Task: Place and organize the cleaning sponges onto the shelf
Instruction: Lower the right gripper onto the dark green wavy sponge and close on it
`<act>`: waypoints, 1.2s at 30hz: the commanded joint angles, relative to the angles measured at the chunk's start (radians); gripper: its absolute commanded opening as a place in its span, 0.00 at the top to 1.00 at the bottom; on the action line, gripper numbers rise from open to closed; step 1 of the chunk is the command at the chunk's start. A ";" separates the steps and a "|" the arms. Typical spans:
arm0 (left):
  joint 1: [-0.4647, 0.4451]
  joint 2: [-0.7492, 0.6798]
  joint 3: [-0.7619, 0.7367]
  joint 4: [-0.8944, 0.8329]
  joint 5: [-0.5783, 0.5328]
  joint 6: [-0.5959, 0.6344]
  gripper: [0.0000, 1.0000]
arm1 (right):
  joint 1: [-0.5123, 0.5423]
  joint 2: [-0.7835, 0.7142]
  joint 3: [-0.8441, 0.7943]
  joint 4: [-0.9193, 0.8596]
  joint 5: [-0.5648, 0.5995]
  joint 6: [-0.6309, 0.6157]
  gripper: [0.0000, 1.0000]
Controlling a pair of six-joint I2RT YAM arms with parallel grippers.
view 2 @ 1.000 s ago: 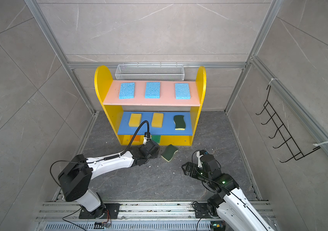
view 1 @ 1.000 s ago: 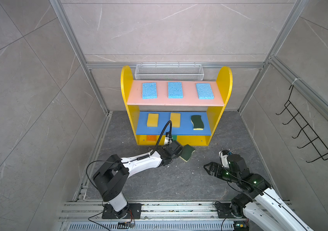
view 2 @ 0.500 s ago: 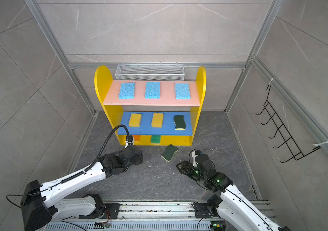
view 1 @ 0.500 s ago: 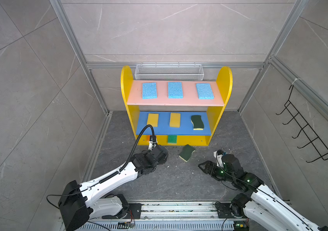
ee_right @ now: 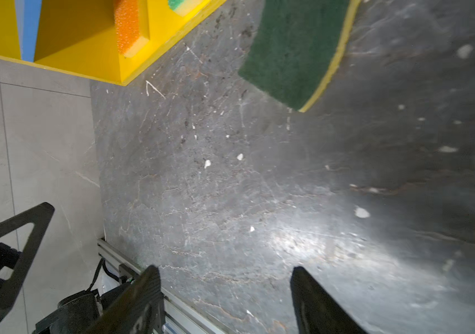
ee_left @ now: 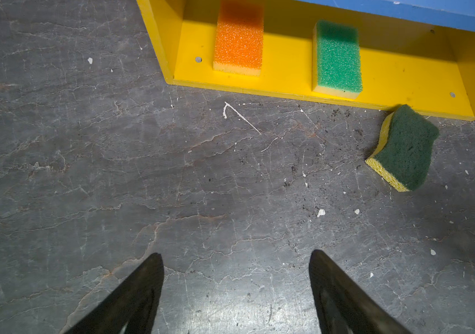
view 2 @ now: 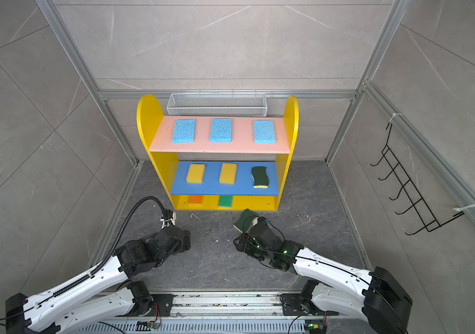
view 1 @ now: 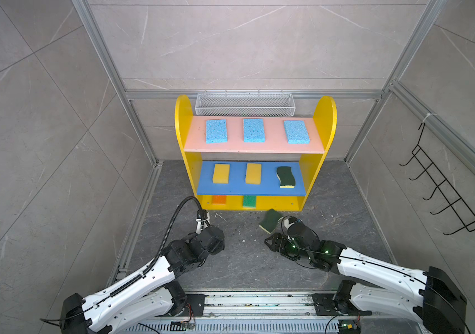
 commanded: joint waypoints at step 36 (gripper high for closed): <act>0.099 -0.090 -0.025 -0.042 0.038 0.053 0.33 | 0.074 0.847 0.121 1.028 0.230 0.277 0.98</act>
